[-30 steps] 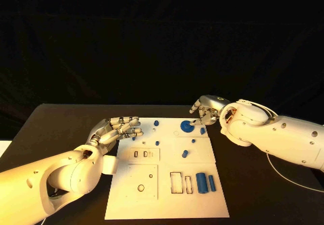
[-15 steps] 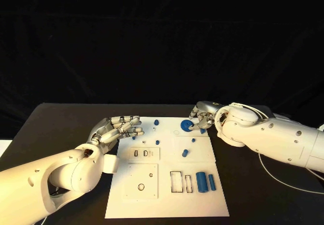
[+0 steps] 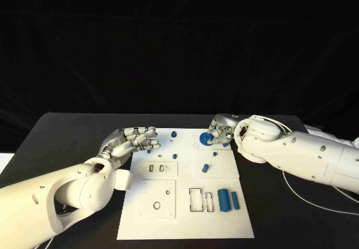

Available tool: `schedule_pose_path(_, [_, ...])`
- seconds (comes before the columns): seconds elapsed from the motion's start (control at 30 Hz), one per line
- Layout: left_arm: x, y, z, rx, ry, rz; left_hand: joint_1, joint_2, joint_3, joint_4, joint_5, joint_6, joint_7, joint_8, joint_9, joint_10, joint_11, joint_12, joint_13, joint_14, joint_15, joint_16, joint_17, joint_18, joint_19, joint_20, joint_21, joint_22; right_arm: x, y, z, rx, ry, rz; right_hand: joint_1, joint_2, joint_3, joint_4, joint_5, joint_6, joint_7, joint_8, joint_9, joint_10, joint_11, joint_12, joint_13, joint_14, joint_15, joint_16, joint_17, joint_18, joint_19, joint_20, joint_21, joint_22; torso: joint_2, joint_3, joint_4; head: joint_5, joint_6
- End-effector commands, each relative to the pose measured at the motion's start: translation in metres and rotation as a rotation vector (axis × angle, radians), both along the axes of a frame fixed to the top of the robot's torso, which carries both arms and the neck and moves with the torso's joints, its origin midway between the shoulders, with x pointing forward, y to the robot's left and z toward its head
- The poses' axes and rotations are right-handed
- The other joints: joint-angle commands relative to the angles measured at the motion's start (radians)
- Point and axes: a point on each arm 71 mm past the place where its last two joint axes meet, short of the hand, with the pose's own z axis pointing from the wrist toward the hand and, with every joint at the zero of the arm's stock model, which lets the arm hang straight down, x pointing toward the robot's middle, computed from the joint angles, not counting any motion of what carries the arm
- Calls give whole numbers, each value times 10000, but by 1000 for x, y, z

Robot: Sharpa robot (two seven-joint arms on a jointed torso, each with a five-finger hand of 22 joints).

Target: Assemble the parts on the task board

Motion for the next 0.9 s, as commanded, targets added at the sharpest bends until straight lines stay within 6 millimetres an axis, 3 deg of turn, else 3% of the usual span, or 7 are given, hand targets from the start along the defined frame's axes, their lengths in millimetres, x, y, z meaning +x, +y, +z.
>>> schedule_pose_path(0.03, [0,-2,1,-134,-29,-209,20,69,-3,-71,-56,-7,68,-66,-12,-11,27,-68,-3,51,14,-55,10,114,44,6,-25,-16,1,0,-1,-156,-31,28,-9,174,52,1,48,98,18,68,13,79,30,79,63,844,42,47,1510,-176,22,59,58,37,-3,-3,1,-1,-4])
schedule_pose_path(0.4, [0,-3,1,-134,-2,-235,20,69,-3,-71,-56,-7,68,-66,-12,-11,27,-68,-3,51,14,-55,10,114,44,6,-25,-16,3,3,-3,-236,4,12,-93,253,52,12,65,288,-13,120,38,254,10,466,460,862,30,112,1616,-195,58,54,127,155,-4,-4,7,18,-49])
schedule_pose_path(0.77, [-1,-2,1,-129,31,-258,25,73,1,-93,-61,-12,70,-80,-12,-25,30,-69,-4,54,16,-72,19,113,52,6,-41,-17,1,10,-5,-581,-167,180,-191,105,-59,-4,-13,365,-45,108,37,322,-10,659,686,879,18,171,1714,-213,88,44,189,264,-13,1,-4,46,-81])
schedule_pose_path(0.9, [-1,-3,1,-130,39,-269,25,73,1,-93,-61,-12,70,-80,-12,-25,30,-69,-4,54,16,-72,19,113,52,6,-41,-17,0,11,-6,-663,-260,204,-125,206,4,-54,-6,514,-76,154,58,402,-42,827,864,889,-5,203,1766,-226,116,27,235,346,-11,-1,1,40,-80])
